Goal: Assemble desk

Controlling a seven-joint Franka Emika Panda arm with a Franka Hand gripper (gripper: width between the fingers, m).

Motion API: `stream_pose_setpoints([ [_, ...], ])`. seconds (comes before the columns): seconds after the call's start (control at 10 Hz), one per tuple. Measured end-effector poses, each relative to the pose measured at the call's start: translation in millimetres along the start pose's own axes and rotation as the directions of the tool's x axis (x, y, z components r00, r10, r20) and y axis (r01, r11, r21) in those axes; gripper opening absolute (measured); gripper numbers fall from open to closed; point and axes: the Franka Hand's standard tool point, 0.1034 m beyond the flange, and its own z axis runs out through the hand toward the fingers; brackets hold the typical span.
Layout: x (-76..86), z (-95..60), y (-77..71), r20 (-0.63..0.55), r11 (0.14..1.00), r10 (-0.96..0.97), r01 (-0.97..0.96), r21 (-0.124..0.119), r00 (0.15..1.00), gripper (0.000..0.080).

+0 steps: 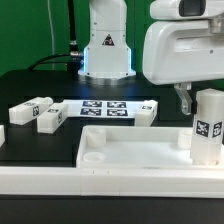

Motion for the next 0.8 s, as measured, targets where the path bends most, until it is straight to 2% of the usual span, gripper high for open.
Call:
stream_pose_setpoints([
  [0.3,-0.2,-0.1,1.8,0.002,0.967,-0.255,0.255,-0.004,0.967,0.0649],
  [0.5,-0.4,-0.1,3.9,0.004,0.948,-0.318,0.318,-0.008,0.948,0.0649],
  [0.7,-0.4,-0.1,3.9,0.004,0.95,-0.313,0.313,-0.008,0.95,0.0397],
  [0.8,-0.4,-0.2,4.1,0.004,0.955,-0.298,0.298,-0.008,0.955,0.0397],
])
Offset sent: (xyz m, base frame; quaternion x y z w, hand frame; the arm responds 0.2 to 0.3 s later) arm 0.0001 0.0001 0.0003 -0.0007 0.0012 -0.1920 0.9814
